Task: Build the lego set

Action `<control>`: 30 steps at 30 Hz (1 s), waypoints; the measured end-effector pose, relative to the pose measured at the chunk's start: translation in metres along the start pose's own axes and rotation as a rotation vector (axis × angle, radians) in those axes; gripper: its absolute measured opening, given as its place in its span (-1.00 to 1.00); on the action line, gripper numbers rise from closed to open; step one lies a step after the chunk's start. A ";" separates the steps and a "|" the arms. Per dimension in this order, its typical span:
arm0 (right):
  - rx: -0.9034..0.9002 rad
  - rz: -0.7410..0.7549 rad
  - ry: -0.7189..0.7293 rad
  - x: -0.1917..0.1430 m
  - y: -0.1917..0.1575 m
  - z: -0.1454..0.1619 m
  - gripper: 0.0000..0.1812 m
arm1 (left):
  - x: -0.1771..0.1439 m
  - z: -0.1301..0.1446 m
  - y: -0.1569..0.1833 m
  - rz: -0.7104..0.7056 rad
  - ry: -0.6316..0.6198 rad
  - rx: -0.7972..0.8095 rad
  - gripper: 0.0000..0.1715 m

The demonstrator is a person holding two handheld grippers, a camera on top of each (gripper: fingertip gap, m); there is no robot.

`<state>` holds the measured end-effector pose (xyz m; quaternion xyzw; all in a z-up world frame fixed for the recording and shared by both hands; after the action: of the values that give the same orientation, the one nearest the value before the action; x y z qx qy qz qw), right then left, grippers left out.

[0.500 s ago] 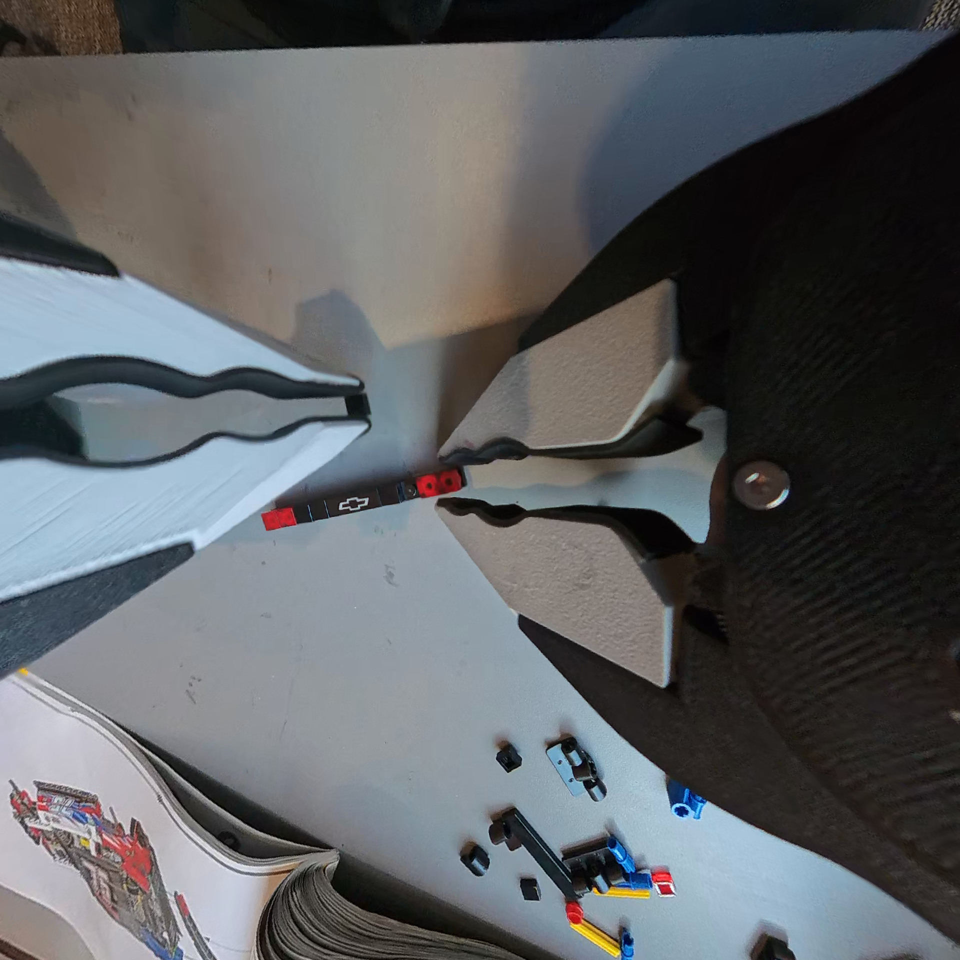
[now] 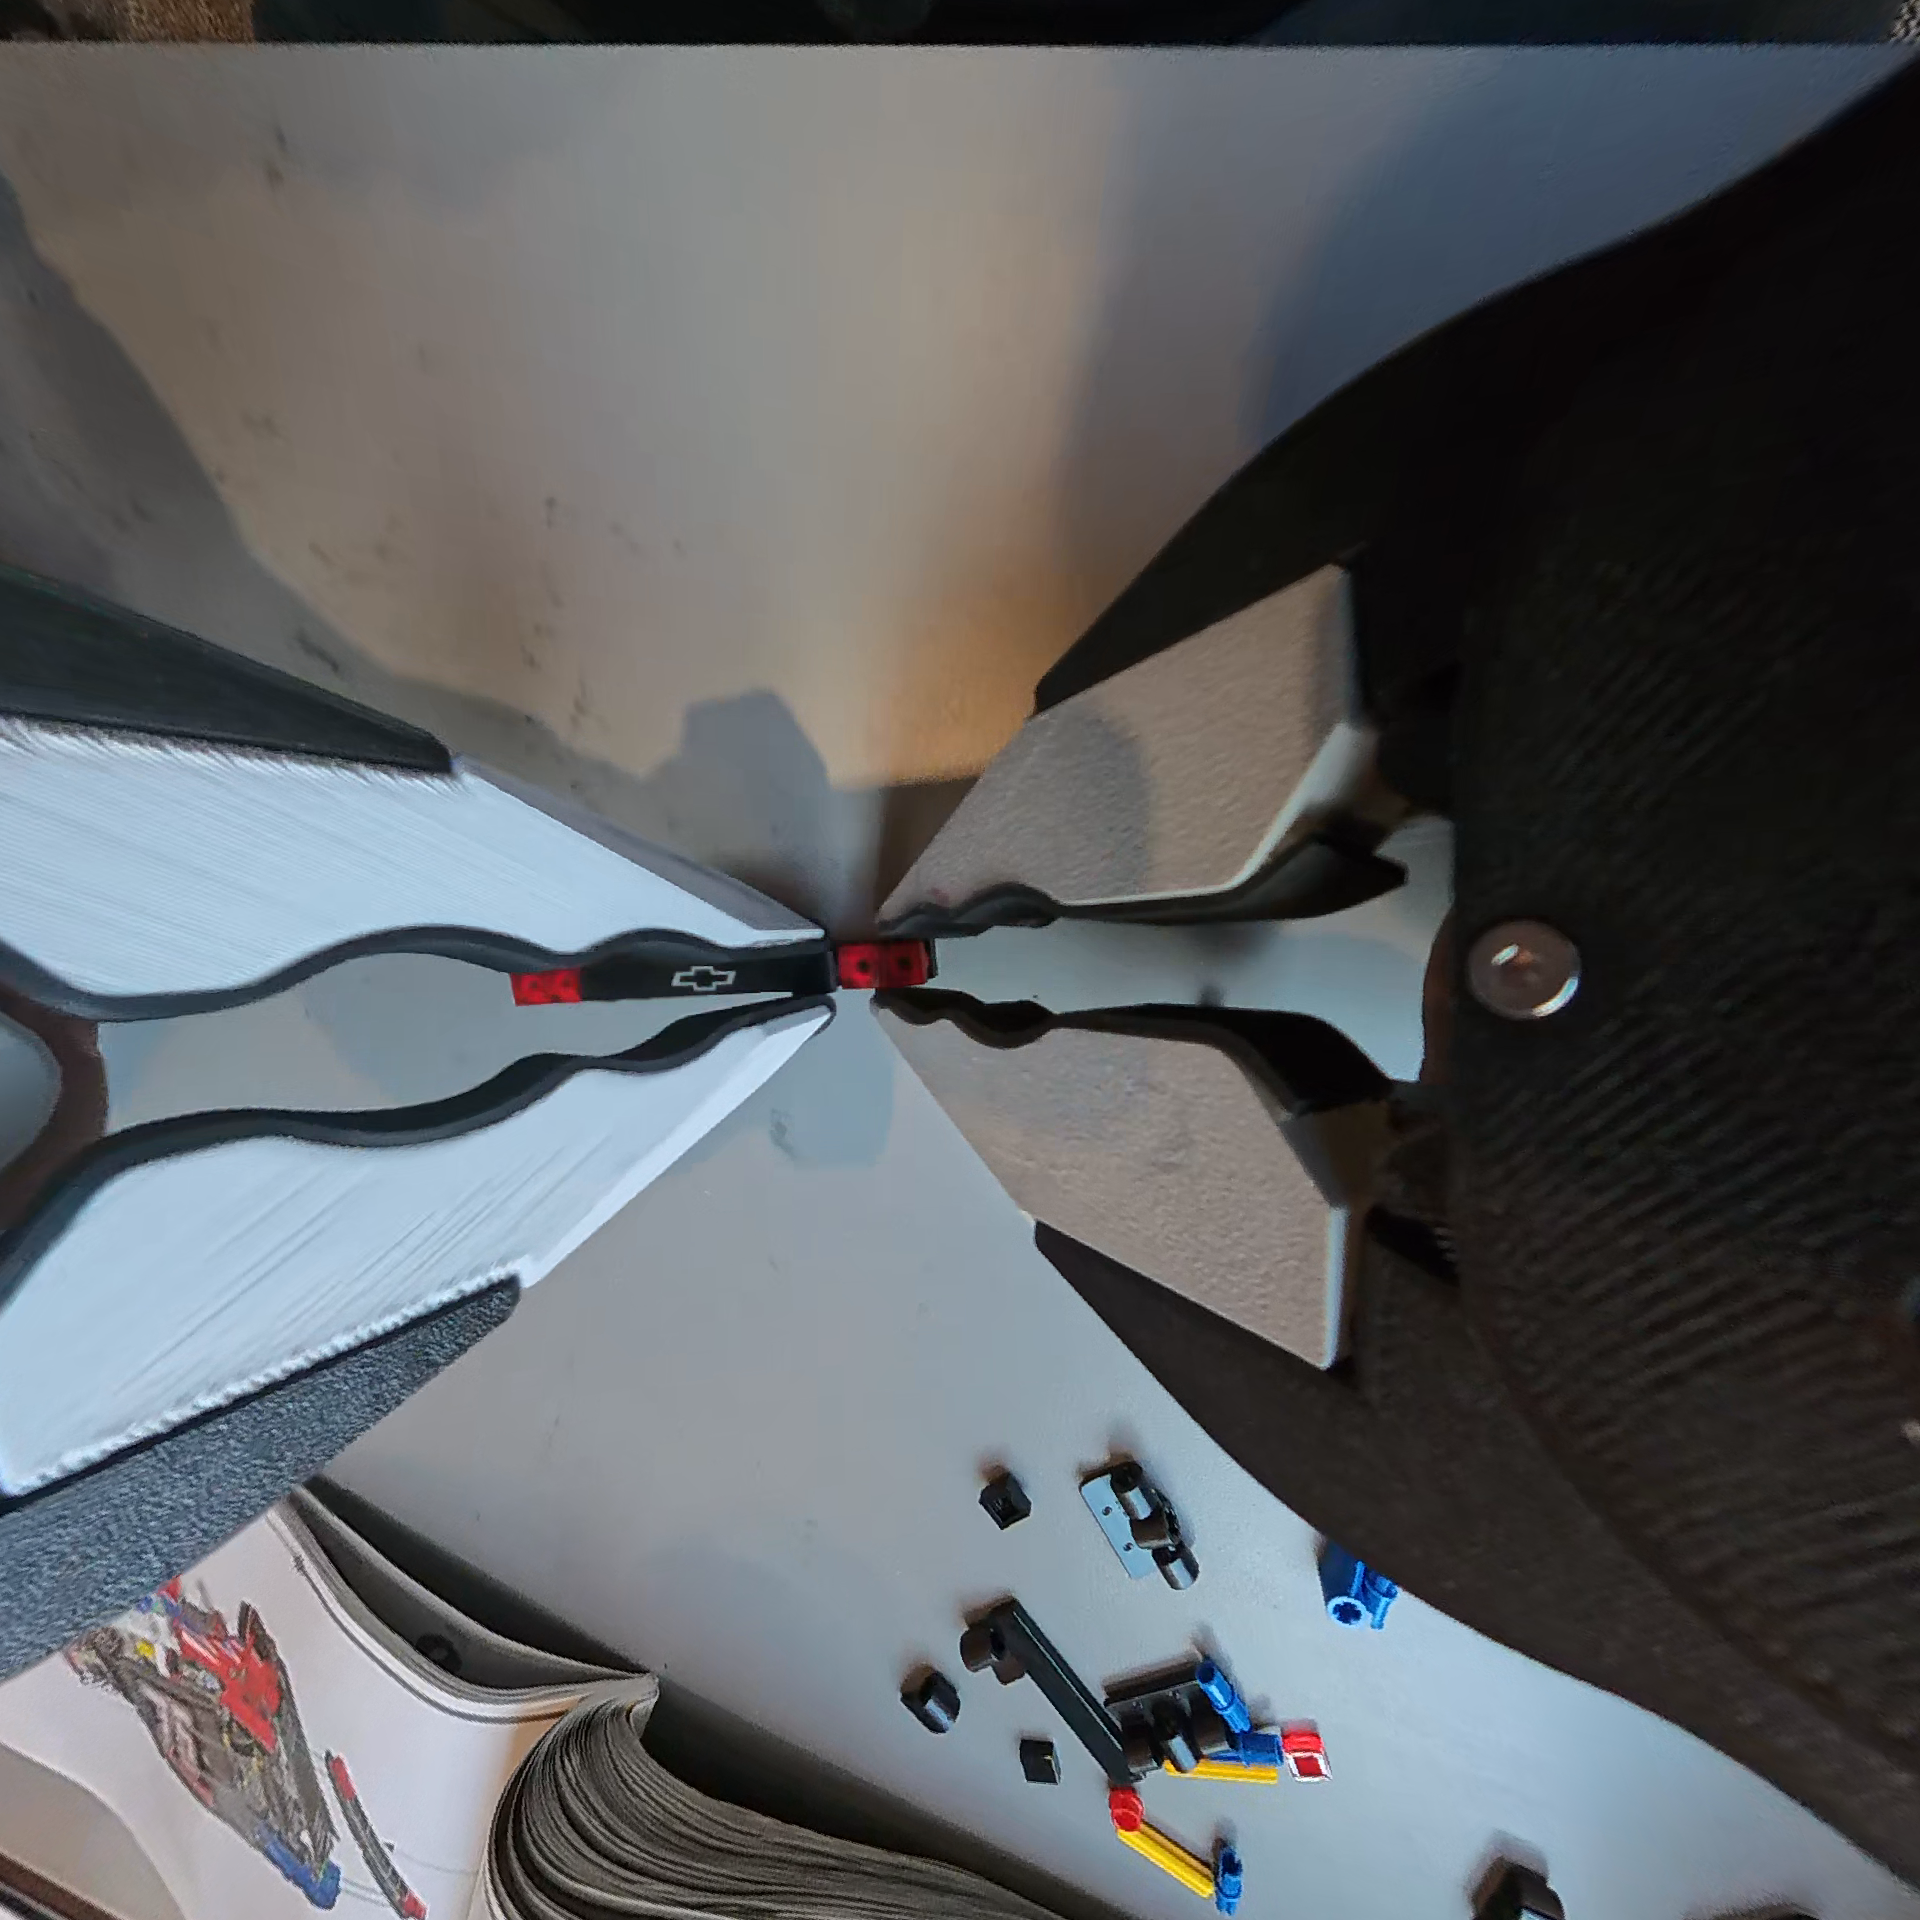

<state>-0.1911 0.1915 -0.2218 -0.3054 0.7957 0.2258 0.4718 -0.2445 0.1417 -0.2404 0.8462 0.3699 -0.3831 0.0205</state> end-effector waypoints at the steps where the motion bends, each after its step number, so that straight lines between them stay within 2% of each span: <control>1: 0.000 0.000 -0.005 0.001 0.000 0.000 -0.93 | 0.000 0.000 0.000 -0.001 0.000 -0.001 -0.93; 12: 0.038 -0.002 -0.033 0.003 0.000 0.000 -0.93 | 0.000 0.000 0.000 -0.006 -0.004 -0.010 -0.93; 17: 0.057 -0.055 -0.065 0.005 0.002 -0.002 -0.93 | 0.001 0.000 -0.001 0.006 -0.006 -0.024 -0.93; 21: 0.155 -0.085 -0.025 0.005 0.004 0.000 -0.93 | 0.001 0.000 -0.001 0.004 -0.008 -0.033 -0.93; 24: 0.141 -0.023 -0.013 0.002 0.001 0.002 -0.92 | 0.001 0.000 -0.001 0.007 -0.005 -0.031 -0.93; 28: 0.171 -0.009 0.088 -0.014 0.001 -0.006 -1.00 | 0.001 -0.001 -0.001 0.006 -0.004 -0.030 -0.93; 30: 0.169 0.003 0.080 -0.013 0.002 -0.005 -1.00 | 0.002 -0.001 -0.001 0.006 -0.004 -0.029 -0.93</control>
<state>-0.1909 0.1932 -0.2073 -0.2720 0.8307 0.1461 0.4633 -0.2439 0.1435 -0.2410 0.8461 0.3729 -0.3793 0.0348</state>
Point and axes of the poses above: each gripper's, where its closed fingertips meet, x out along the fingers, z out of its underside, y = z × x across the jaws, the point moved 6 cm from there along -x, back along the fingers, and after that the axes turned 4 degrees about -z, right-handed, at the moved point
